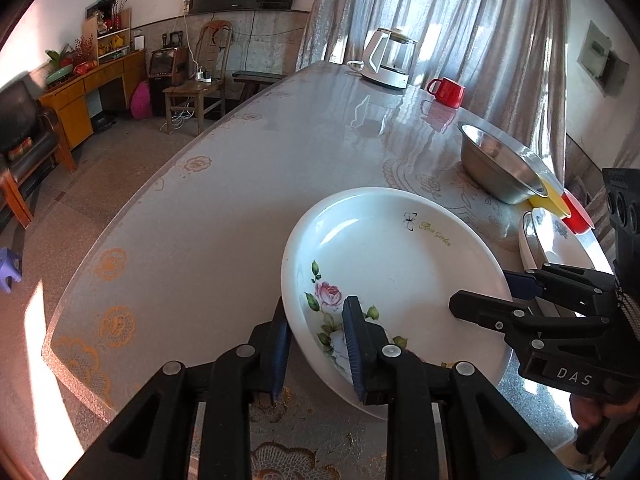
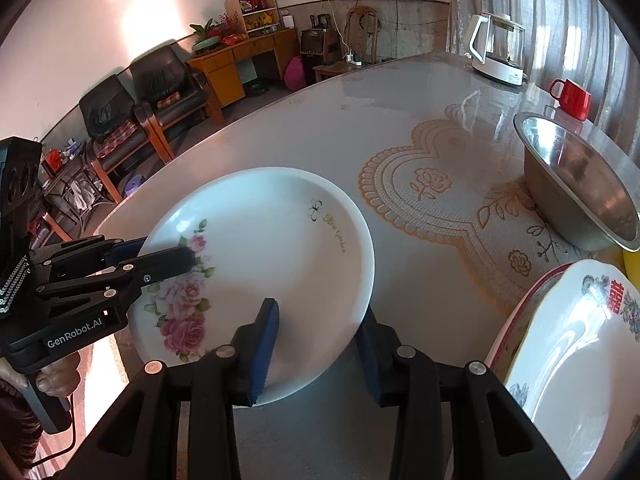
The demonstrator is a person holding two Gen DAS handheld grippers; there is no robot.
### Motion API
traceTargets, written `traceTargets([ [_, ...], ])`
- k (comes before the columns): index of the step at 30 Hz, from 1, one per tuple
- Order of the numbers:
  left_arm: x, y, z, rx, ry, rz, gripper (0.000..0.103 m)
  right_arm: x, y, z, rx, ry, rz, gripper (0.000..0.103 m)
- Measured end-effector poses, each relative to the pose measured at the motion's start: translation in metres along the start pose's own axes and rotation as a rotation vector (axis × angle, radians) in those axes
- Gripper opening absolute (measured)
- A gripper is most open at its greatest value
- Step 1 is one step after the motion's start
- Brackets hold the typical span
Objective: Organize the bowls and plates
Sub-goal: 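Lift the pink-rose plate and carry it toward the plate stack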
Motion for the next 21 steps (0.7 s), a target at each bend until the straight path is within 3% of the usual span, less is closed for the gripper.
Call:
traceTargets([
  [10,0.002,-0.003,0.003,-0.008,0.010,0.015,0.026,0.004,-0.002,0.005,0.002,0.052,-0.072,0.036],
  [21,0.008,-0.003,0.005,-0.007,-0.048,0.043,0.027,0.008,0.003,0.021,0.055,0.052,-0.095,0.036],
])
Point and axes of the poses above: each gripper's, at about its wrist camera, not at the fingertips, and z roughly against the way its jaws point, x to its right, y to its top, the point moved 6 cm from there along -z, roughly the way its jaws point, and after that the axes turned 5 degrees about y, right-handed, at the moved point
